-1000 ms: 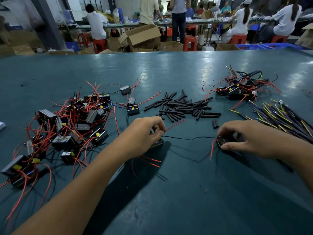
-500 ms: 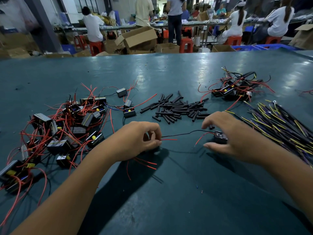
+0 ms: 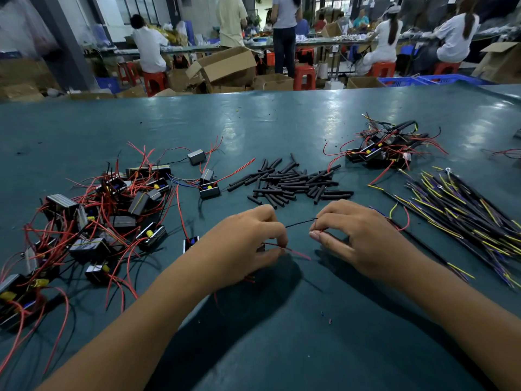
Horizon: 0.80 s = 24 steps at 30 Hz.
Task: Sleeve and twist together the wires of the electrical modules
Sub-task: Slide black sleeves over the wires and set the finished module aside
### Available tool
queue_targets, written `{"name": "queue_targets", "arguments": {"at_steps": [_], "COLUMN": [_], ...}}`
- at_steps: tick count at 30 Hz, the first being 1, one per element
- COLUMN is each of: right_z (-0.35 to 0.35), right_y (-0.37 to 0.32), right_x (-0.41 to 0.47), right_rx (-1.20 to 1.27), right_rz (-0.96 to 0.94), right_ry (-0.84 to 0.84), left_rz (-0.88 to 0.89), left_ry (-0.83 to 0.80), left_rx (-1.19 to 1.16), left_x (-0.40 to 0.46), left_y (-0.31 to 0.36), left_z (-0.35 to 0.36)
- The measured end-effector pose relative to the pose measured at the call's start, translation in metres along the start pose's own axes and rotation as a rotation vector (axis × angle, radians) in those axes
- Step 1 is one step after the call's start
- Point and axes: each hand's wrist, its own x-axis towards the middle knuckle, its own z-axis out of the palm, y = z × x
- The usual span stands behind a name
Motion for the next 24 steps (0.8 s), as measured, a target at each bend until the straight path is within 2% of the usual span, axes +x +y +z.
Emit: {"name": "queue_targets", "arguments": {"at_steps": [7,12,24], "right_z": [-0.002,-0.005,-0.033], "right_y": [-0.007,-0.014,-0.004], "right_x": [0.000,0.002,0.000], "right_rx": [0.087,0.142,0.220], "right_rz": [0.048,0.046,0.115], "right_ry": [0.004,-0.029,-0.091], "left_rz": [0.092,0.102,-0.078], "left_ry": [0.176,0.190,0.232], "left_rx": [-0.046,-0.185,-0.483], "left_x": [0.003,0.005,0.005], "left_y": [0.013,0.013,0.010], "left_z": [0.008,0.011,0.018]}}
